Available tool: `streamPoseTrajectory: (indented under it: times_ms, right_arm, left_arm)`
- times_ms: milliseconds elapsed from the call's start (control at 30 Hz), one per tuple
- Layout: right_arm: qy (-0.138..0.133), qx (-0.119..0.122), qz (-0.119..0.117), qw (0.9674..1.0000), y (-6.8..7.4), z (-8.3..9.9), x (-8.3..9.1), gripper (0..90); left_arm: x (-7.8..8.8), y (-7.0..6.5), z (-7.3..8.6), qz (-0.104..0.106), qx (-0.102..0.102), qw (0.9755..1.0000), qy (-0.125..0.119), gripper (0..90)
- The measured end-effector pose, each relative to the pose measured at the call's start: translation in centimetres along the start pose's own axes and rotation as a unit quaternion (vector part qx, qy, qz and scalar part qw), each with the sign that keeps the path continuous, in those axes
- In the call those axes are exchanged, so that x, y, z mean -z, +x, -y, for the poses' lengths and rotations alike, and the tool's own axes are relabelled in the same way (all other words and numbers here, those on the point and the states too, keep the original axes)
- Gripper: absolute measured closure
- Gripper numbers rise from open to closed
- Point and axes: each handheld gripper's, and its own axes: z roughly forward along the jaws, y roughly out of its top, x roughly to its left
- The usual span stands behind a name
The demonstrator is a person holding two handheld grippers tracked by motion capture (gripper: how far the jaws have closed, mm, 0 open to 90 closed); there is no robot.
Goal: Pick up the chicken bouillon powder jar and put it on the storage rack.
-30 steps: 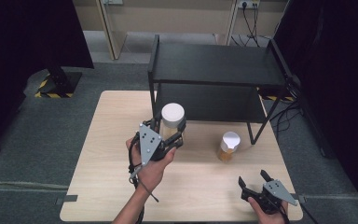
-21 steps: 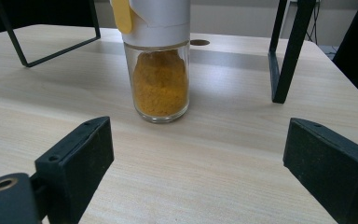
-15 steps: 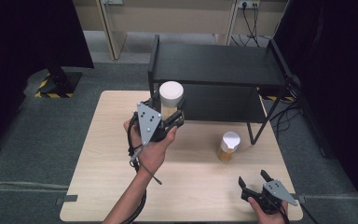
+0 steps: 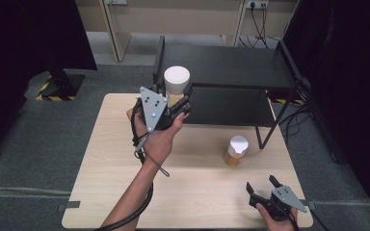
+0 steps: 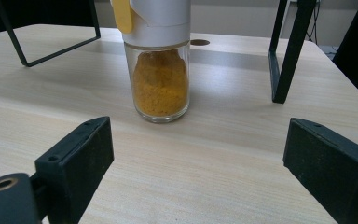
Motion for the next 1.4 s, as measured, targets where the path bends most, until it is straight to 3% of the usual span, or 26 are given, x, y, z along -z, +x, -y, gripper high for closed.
streamPoseTrajectory:
  times_ms: [100, 833, 1233, 1400]
  right_arm:
    - [-0.001, 0.001, 0.0, 1.0, 0.0, 0.0, 0.0, 8.7]
    - [0.001, 0.005, -0.003, 1.0, 0.0, 0.0, 0.0, 8.7]
    - [0.0, 0.003, -0.004, 1.0, 0.0, 0.0, 0.0, 8.7]
    - [-0.001, 0.004, -0.004, 1.0, 0.0, 0.0, 0.0, 8.7]
  left_arm:
    - [-0.6, 0.1, -0.4, 0.0, 0.006, 1.0, 0.002, 33.8]
    - [-4.7, 0.3, -3.4, -0.018, -0.001, 0.9998, 0.007, 33.8]
    - [-7.1, 0.9, -3.8, -0.045, 0.002, 0.9987, 0.023, 33.8]
    - [-7.8, 0.9, -3.8, -0.048, -0.006, 0.9985, 0.025, 33.8]
